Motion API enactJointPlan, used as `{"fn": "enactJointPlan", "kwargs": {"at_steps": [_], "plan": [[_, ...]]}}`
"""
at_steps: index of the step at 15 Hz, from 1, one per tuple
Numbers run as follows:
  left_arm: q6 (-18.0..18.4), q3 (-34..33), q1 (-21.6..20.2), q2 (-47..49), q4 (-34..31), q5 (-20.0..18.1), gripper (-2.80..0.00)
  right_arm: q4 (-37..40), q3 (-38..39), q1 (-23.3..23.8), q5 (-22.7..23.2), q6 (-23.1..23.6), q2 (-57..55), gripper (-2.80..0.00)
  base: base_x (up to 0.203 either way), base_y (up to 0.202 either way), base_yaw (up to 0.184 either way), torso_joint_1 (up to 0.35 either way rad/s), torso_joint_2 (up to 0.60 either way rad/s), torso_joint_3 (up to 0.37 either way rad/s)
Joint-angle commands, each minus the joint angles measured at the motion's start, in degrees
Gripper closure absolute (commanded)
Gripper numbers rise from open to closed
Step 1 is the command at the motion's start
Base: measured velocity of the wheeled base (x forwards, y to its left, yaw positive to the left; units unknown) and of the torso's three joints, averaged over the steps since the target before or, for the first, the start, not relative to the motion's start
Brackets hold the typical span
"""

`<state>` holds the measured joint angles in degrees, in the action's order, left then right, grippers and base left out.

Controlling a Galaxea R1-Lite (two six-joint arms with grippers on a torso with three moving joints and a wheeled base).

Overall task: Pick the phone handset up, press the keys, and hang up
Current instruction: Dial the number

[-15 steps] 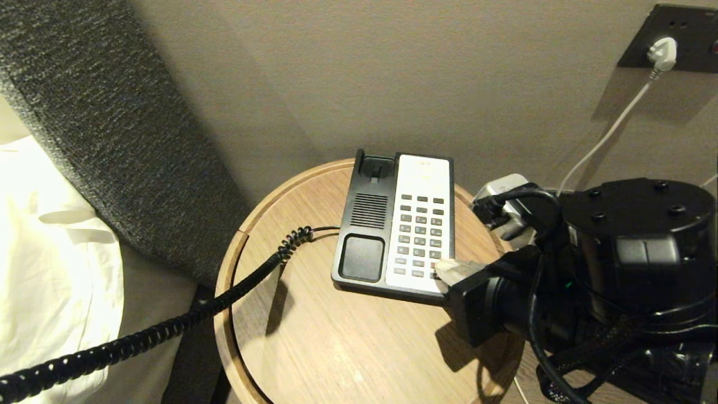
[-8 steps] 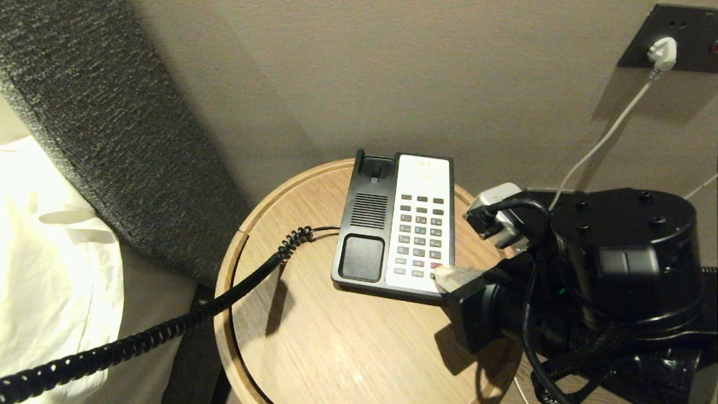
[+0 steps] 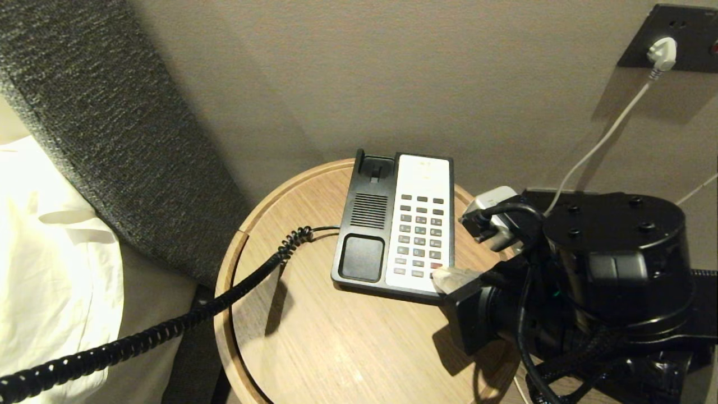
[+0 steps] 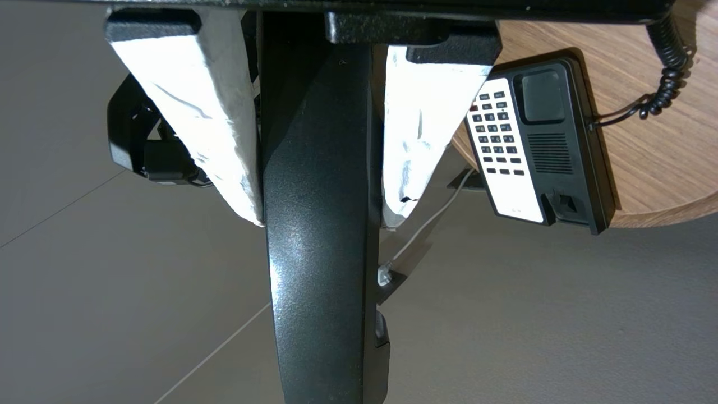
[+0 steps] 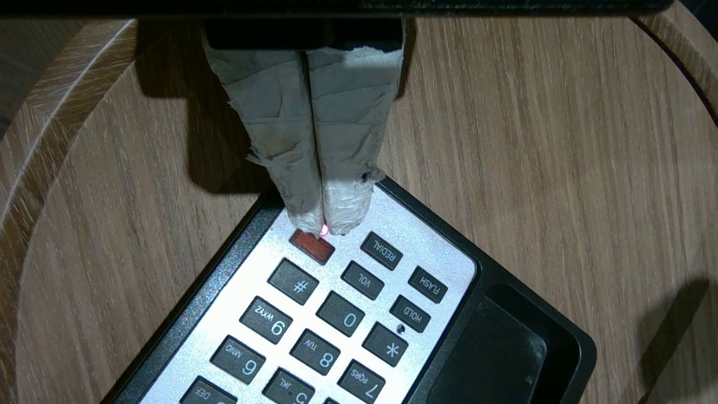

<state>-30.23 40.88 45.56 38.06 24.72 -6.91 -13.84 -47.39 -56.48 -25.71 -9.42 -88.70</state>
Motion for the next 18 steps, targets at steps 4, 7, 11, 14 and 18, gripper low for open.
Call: {"fn": "enactJointPlan", "kwargs": {"at_steps": [4, 7, 11, 14, 18], "plan": [[-0.2, -0.2, 0.0, 0.0, 0.2, 0.0, 0.00, -0.1, 0.7, 0.0, -0.2, 0.0, -0.3, 0.00, 0.000, 0.000, 0.000, 0.000, 0.00, 0.000], [-0.2, -0.7, 0.0, -0.3, -0.1, 0.0, 0.00, 0.0, 0.8, 0.0, -0.1, 0.0, -0.2, 0.00, 0.000, 0.000, 0.000, 0.000, 0.00, 0.000], [-0.2, -1.8, 0.0, -0.1, -0.1, 0.1, 0.00, 0.0, 0.1, 0.0, -0.1, -0.3, 1.2, 0.00, 0.000, 0.000, 0.000, 0.000, 0.00, 0.000], [-0.2, -1.9, 0.0, 0.7, -0.3, 0.0, 0.00, 0.0, 0.3, 0.0, -0.1, -0.6, 2.8, 0.00, 0.000, 0.000, 0.000, 0.000, 0.00, 0.000], [0.0, -1.9, 0.1, 2.4, -0.2, -0.4, 0.00, 0.1, 0.4, 0.5, -0.1, -0.8, 4.5, 0.00, 0.000, 0.000, 0.000, 0.000, 0.00, 0.000]]}}
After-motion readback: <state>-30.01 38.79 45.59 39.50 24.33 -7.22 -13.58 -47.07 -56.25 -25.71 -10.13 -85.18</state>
